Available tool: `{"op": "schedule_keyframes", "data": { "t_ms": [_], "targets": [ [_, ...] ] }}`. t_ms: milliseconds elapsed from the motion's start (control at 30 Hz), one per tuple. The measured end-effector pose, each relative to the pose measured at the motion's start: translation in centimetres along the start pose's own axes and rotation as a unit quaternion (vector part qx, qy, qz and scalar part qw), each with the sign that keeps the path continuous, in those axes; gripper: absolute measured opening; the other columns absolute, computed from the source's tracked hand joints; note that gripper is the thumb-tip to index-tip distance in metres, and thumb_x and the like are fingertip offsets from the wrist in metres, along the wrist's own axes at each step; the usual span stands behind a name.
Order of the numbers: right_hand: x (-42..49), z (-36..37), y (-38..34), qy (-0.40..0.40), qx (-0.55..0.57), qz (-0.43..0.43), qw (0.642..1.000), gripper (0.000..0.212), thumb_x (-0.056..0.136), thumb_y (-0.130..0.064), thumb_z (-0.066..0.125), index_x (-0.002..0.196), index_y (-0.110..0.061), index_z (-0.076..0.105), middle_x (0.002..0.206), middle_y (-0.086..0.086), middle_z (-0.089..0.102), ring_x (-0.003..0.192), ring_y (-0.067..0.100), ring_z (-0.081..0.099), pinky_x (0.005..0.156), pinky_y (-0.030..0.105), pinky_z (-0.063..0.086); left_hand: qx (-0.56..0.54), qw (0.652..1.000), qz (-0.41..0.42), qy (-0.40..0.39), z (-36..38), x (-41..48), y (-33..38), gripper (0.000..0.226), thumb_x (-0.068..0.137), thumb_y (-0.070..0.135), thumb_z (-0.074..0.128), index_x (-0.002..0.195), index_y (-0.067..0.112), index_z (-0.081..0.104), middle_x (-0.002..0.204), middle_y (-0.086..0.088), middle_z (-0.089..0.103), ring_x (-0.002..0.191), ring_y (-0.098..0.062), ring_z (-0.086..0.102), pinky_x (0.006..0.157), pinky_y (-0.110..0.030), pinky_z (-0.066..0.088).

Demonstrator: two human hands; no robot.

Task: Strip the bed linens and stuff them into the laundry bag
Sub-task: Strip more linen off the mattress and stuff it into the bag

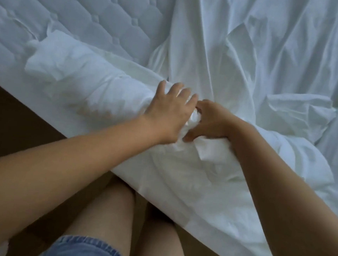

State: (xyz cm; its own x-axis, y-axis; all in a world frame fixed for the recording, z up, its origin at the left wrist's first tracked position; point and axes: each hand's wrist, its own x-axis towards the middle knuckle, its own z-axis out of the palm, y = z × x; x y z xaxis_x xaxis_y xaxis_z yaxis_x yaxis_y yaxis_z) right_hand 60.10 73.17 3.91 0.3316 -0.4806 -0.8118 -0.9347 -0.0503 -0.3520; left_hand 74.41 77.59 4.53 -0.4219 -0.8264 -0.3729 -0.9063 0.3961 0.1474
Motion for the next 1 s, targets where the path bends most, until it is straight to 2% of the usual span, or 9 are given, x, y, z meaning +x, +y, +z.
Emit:
{"op": "schedule_keyframes", "data": {
  "t_ms": [67,200,300,367,467,533,633,867,1000],
  "targets": [
    [-0.7,-0.3,0.0,0.062,-0.058,-0.008,0.996,0.083,0.052,-0.056,0.071,0.126,-0.025,0.052,0.117,0.003,0.057,0.111,0.025,0.05,0.095,0.039,0.044,0.013,0.986,0.033,0.164,2.3,-3.3,2.9,0.065,0.075,0.024,0.047,0.135,-0.001,0.047,0.136,-0.019,0.052,0.127,-0.033,0.045,0.101,-0.056,0.035],
    [-3.7,0.4,0.4,0.212,-0.081,-0.013,0.974,0.079,0.081,-0.037,0.066,0.147,-0.021,0.026,0.135,0.008,0.044,0.126,0.031,0.037,0.104,0.039,0.03,0.146,0.986,0.07,0.033,6.1,-5.0,2.6,0.106,0.064,0.045,0.067,0.145,0.006,0.011,0.153,-0.013,0.021,0.14,-0.027,0.028,0.106,-0.062,0.025],
    [-5.7,2.7,0.3,0.335,-0.074,-0.003,0.939,0.061,0.089,-0.041,0.052,0.142,-0.014,0.038,0.132,0.012,0.05,0.125,0.034,0.041,0.104,0.042,0.028,0.109,0.99,0.084,0.02,5.3,-2.4,1.6,0.098,0.071,0.035,0.065,0.148,0.013,0.009,0.155,-0.014,0.019,0.141,-0.03,0.026,0.105,-0.063,0.023],
    [-6.5,5.2,0.5,0.39,-0.132,-0.007,0.912,0.074,0.077,-0.058,0.051,0.136,-0.013,0.045,0.131,0.018,0.051,0.127,0.038,0.039,0.106,0.049,0.023,0.047,0.994,0.095,-0.038,3.5,0.2,0.6,0.101,0.078,0.037,0.065,0.152,0.017,0.0,0.16,-0.011,0.006,0.147,-0.027,0.014,0.111,-0.06,0.015],
    [-6.2,8.4,2.0,0.345,-0.201,0.004,0.917,0.123,0.047,-0.066,0.077,0.147,-0.018,0.024,0.15,0.02,0.022,0.139,0.037,0.015,0.112,0.058,0.002,-0.033,0.984,0.096,-0.145,-0.3,4.7,-1.2,0.11,0.071,0.043,0.074,0.153,0.025,0.003,0.161,-0.001,0.005,0.146,-0.022,0.014,0.115,-0.05,0.017],
    [-4.5,8.0,3.4,0.319,-0.228,0.018,0.92,0.14,0.035,-0.057,0.088,0.148,-0.02,0.014,0.149,0.023,0.019,0.138,0.04,0.015,0.107,0.066,0.01,-0.082,0.976,0.089,-0.182,-2.2,7.4,-2.1,0.112,0.058,0.045,0.082,0.15,0.03,0.02,0.155,0.004,0.027,0.138,-0.022,0.031,0.108,-0.046,0.03],
    [-1.6,3.5,4.1,0.296,-0.169,0.051,0.939,0.122,0.052,-0.046,0.086,0.149,-0.025,0.015,0.147,0.022,0.031,0.136,0.042,0.025,0.107,0.062,0.022,-0.104,0.976,0.032,-0.19,-3.8,9.6,-1.7,0.108,0.056,0.043,0.084,0.146,0.028,0.026,0.147,-0.001,0.037,0.134,-0.028,0.033,0.105,-0.049,0.029],
    [1.4,-5.0,5.3,0.168,-0.032,0.01,0.985,0.106,0.066,-0.031,0.08,0.151,-0.019,0.018,0.155,0.0,0.026,0.139,0.019,0.029,0.111,0.029,0.026,0.033,0.994,0.0,-0.105,-1.8,9.0,4.8,0.116,0.08,0.052,0.061,0.147,0.004,-0.021,0.157,-0.019,-0.017,0.144,-0.037,-0.017,0.11,-0.062,-0.01],
    [-1.6,-2.0,6.3,0.315,0.179,0.023,0.932,0.074,0.068,-0.015,0.074,0.136,-0.009,0.046,0.133,0.004,0.052,0.122,0.018,0.048,0.097,0.02,0.035,0.031,0.996,0.016,-0.083,-1.6,10.6,4.5,0.137,0.065,0.067,0.071,0.148,0.011,-0.022,0.159,-0.013,-0.002,0.147,-0.031,-0.001,0.112,-0.062,-0.001]
  ]
}}
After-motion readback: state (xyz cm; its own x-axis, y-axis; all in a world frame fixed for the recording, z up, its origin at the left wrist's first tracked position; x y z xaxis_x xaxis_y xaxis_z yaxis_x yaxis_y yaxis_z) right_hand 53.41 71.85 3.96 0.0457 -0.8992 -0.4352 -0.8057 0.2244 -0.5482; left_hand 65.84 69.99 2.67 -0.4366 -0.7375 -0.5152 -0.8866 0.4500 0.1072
